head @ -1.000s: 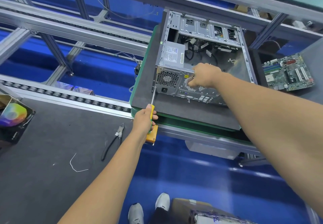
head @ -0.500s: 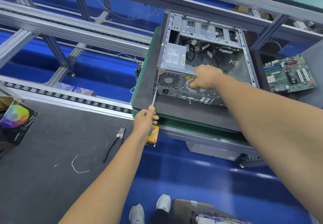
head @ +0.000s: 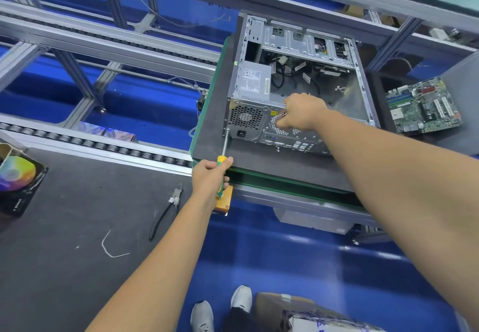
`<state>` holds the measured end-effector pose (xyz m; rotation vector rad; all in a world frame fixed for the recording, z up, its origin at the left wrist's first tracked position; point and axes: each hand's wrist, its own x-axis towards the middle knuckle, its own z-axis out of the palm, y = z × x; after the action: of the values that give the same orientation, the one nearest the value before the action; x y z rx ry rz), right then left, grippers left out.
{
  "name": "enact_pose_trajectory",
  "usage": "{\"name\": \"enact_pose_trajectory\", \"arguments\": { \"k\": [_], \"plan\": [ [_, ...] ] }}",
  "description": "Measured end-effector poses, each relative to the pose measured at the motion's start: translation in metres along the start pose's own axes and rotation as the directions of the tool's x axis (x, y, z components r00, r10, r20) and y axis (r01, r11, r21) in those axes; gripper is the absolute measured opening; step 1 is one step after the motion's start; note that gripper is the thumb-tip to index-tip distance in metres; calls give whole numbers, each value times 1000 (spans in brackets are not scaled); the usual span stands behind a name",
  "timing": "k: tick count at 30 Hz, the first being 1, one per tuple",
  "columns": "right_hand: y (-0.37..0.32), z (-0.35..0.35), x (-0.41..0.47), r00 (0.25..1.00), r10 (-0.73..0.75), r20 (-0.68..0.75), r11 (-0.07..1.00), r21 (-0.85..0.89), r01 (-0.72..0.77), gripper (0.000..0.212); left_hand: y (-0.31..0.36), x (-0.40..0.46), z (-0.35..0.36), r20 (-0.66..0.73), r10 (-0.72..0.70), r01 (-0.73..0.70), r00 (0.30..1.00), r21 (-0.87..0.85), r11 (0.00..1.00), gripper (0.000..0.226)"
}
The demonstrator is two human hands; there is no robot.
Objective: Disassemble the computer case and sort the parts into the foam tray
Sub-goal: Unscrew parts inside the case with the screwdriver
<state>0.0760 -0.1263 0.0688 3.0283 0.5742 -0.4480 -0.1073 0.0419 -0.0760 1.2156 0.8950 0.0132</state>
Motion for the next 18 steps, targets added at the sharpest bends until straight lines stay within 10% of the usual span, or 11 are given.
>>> {"name": "enact_pose_trajectory", "arguments": {
  "k": [18],
  "plan": [
    [4, 4, 3, 999, -13, -29, 1000, -4, 13, 26, 3, -4, 13, 32, -32, 27, 999, 158, 987, 60]
  ]
}}
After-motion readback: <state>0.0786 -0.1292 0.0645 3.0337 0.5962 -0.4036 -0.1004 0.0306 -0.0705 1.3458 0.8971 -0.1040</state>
